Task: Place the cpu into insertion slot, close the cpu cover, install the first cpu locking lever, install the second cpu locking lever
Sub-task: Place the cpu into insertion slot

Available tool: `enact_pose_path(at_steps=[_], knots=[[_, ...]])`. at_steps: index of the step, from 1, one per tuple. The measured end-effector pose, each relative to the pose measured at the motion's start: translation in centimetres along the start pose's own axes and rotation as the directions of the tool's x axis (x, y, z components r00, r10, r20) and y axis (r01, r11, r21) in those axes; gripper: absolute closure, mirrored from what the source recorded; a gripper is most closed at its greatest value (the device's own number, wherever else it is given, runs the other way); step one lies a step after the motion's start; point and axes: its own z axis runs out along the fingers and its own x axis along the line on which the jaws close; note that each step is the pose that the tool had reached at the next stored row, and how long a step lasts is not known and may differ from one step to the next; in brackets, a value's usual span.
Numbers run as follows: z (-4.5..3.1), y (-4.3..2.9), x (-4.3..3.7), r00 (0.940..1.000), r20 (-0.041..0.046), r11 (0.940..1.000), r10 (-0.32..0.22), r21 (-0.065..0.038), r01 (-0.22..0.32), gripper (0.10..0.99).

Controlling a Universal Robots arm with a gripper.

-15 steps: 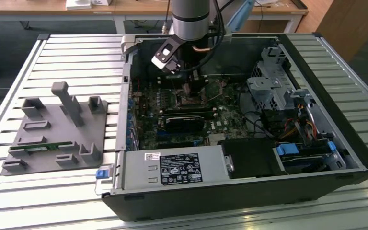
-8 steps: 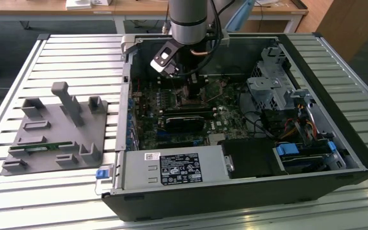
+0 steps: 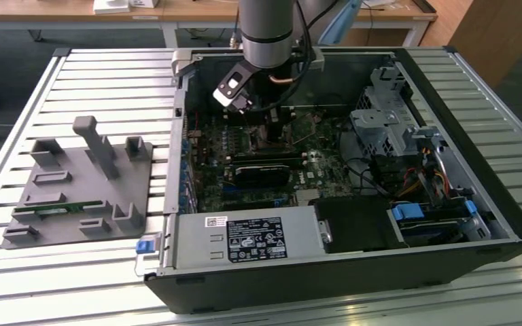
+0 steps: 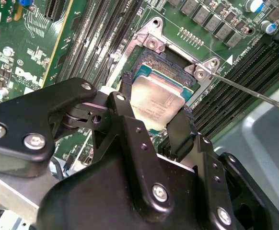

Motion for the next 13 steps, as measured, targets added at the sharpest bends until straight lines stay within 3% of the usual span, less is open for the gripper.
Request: enact_pose_path(at_steps=[13], knots=[[0.8, -0.19, 0.0, 1.0, 0.0001, 1.0, 0.0, 0.0, 0.0, 0.545]])
